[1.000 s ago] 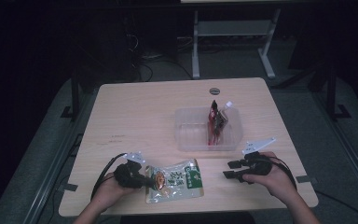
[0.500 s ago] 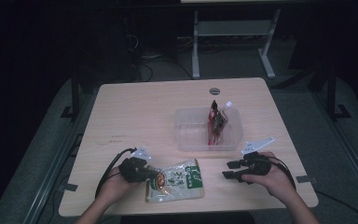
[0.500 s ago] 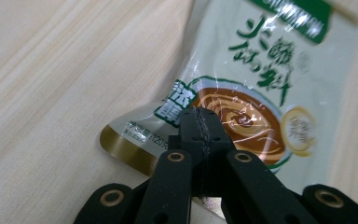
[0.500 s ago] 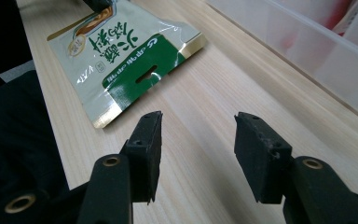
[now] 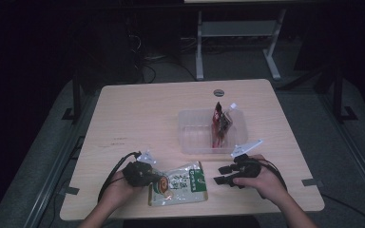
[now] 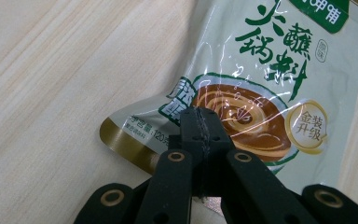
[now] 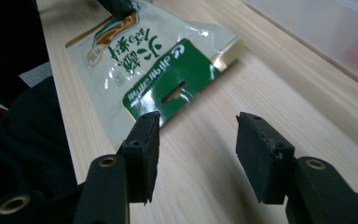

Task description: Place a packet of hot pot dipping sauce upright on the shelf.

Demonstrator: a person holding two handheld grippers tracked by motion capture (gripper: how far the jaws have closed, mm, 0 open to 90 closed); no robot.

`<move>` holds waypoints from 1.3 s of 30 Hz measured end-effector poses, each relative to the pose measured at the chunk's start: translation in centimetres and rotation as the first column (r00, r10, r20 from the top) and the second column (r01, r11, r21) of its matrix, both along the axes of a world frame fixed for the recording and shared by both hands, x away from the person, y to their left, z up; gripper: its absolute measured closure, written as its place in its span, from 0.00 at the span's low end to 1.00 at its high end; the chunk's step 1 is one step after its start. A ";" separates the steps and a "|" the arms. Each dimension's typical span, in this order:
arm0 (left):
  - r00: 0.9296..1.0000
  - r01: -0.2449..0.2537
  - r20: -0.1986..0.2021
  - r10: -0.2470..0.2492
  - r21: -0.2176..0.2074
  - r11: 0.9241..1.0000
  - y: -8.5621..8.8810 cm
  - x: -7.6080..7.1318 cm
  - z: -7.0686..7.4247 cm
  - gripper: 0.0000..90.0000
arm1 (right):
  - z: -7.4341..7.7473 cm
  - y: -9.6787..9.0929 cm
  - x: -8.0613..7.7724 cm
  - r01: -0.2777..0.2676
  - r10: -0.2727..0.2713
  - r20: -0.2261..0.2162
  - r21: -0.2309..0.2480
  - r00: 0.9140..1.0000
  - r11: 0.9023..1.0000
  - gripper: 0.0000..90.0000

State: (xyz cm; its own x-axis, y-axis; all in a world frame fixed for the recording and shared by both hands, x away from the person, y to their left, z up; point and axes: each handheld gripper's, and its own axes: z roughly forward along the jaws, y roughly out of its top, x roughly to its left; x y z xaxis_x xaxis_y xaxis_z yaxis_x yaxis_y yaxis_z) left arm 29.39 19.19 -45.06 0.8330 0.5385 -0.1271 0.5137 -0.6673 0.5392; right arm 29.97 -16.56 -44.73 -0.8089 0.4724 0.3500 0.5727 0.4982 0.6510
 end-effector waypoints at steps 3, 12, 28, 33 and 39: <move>1.000 -0.010 -0.022 0.010 -0.024 1.000 0.3 0.1 -0.1 1.00 | -0.1 0.7 0.3 -0.010 0.010 -0.013 0.011 1.000 1.000 0.55; 0.997 -0.055 0.046 0.060 -0.091 0.994 2.1 0.3 0.9 1.00 | -0.7 2.7 0.8 -0.042 0.042 -0.030 0.005 0.999 0.999 0.55; 0.999 -0.039 0.009 0.039 -0.008 0.999 0.8 0.8 -0.1 1.00 | -1.5 3.6 0.9 -0.056 0.056 -0.070 -0.002 0.996 0.998 0.53; 0.998 -0.058 -0.006 0.057 -0.040 0.998 1.0 0.9 -0.3 1.00 | -1.8 3.7 1.3 -0.049 0.049 -0.094 0.007 0.994 0.999 0.52; 0.999 -0.052 -0.003 0.052 -0.035 0.998 1.0 0.8 -0.2 1.00 | -1.9 4.6 1.5 -0.057 0.057 -0.096 0.000 0.994 0.998 0.52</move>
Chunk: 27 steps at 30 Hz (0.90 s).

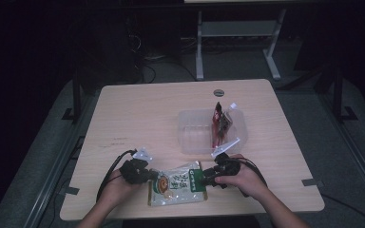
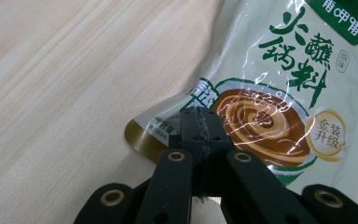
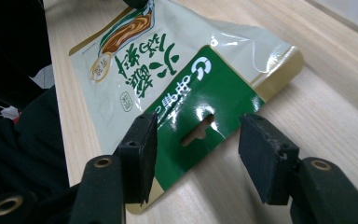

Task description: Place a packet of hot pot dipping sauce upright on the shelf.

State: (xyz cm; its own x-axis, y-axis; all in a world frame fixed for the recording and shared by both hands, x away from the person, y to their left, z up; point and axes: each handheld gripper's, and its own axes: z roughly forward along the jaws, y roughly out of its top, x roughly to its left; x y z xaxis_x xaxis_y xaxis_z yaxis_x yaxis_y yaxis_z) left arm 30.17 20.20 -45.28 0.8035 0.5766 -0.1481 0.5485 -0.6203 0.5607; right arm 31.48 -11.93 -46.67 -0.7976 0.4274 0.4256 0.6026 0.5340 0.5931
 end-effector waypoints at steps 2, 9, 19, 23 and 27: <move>1.000 0.009 -0.007 -0.009 0.006 1.000 0.2 0.1 0.0 1.00 | 0.0 -0.1 0.0 0.006 -0.006 -0.007 -0.004 1.000 1.000 0.51; 1.000 -0.012 -0.007 0.012 -0.006 1.000 0.3 -0.1 0.0 1.00 | 0.0 -0.3 0.0 0.028 -0.028 -0.045 0.000 0.999 1.000 0.49; 1.000 -0.013 0.005 0.013 0.030 0.999 1.1 -0.6 0.2 1.00 | 0.1 -0.5 0.0 0.056 -0.055 -0.078 0.002 0.995 0.998 0.48; 0.998 0.026 0.061 -0.029 0.047 0.999 0.8 -0.7 0.7 1.00 | 0.1 -0.5 0.2 0.060 -0.061 -0.055 -0.006 0.997 0.998 0.48; 0.990 0.002 0.144 -0.006 0.029 1.000 0.8 0.2 1.6 0.92 | 0.1 -0.6 0.2 0.059 -0.058 -0.058 0.001 0.997 0.998 0.47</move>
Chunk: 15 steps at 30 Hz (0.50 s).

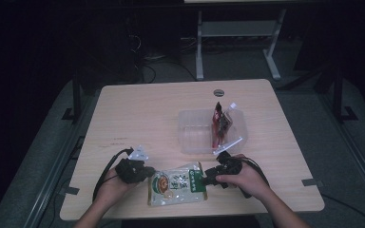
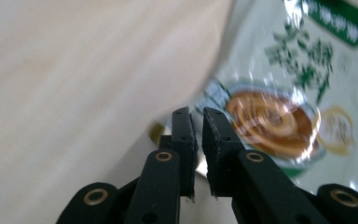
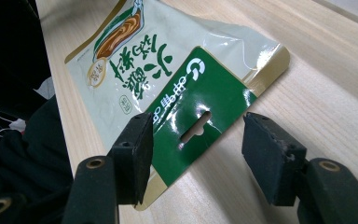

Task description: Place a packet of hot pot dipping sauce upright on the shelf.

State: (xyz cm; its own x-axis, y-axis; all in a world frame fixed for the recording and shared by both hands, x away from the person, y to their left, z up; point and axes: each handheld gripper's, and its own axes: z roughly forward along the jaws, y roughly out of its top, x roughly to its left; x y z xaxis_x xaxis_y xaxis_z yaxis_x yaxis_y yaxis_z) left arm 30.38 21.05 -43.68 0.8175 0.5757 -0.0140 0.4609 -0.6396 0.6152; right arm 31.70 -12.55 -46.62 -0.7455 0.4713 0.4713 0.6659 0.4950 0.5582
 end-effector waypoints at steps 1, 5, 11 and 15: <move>1.000 0.011 0.001 -0.011 -0.019 1.000 -0.1 0.2 0.0 0.92 | 0.0 0.0 0.0 0.000 0.000 0.002 -0.001 1.000 1.000 0.47; 0.994 0.107 -0.012 -0.107 -0.049 0.993 -0.6 0.5 -0.6 0.71 | 0.0 0.0 0.0 -0.002 0.002 0.003 0.001 1.000 1.000 0.47; 0.985 0.167 -0.040 -0.168 -0.020 0.986 -1.7 0.8 -1.7 0.60 | 0.0 0.0 0.0 -0.006 0.006 0.007 0.000 1.000 1.000 0.47; 0.982 0.175 -0.069 -0.178 -0.045 0.984 -1.9 0.7 -1.9 0.69 | 0.0 0.0 0.0 -0.012 0.012 0.011 -0.003 1.000 1.000 0.47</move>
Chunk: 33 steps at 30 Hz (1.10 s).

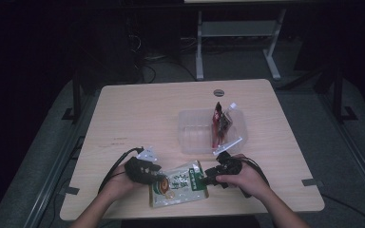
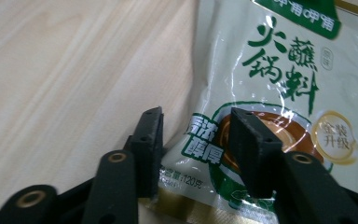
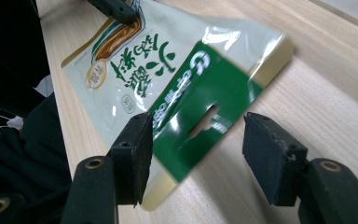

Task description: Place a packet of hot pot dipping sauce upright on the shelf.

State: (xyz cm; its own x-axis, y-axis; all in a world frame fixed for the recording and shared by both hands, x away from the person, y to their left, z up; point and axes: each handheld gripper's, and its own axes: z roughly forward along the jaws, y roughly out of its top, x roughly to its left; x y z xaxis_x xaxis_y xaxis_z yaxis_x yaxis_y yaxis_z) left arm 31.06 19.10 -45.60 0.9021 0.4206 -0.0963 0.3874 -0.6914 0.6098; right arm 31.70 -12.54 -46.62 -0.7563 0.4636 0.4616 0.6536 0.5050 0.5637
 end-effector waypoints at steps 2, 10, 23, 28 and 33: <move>1.000 0.016 -0.006 -0.016 -0.013 1.000 -0.3 -0.3 -0.1 0.79 | 0.0 0.0 0.0 -0.001 0.001 0.001 -0.005 1.000 1.000 0.47; 0.996 0.081 0.028 -0.080 -0.039 0.996 -0.2 -1.1 0.3 1.00 | 0.4 -0.4 0.1 0.015 -0.015 0.028 0.005 0.999 1.000 0.46; 0.979 0.162 0.142 -0.144 -0.121 0.979 0.1 -2.6 2.6 1.00 | 0.7 0.3 1.5 -0.012 0.008 0.032 0.105 0.999 0.994 0.40; 0.977 0.169 0.155 -0.146 -0.147 0.975 0.2 -2.9 3.1 1.00 | 0.4 1.3 2.0 -0.051 0.048 0.031 0.118 0.998 0.992 0.39; 0.974 0.179 0.169 -0.151 -0.164 0.970 0.3 -3.3 3.6 1.00 | -0.2 1.0 2.1 -0.055 0.054 0.011 0.139 0.998 0.989 0.39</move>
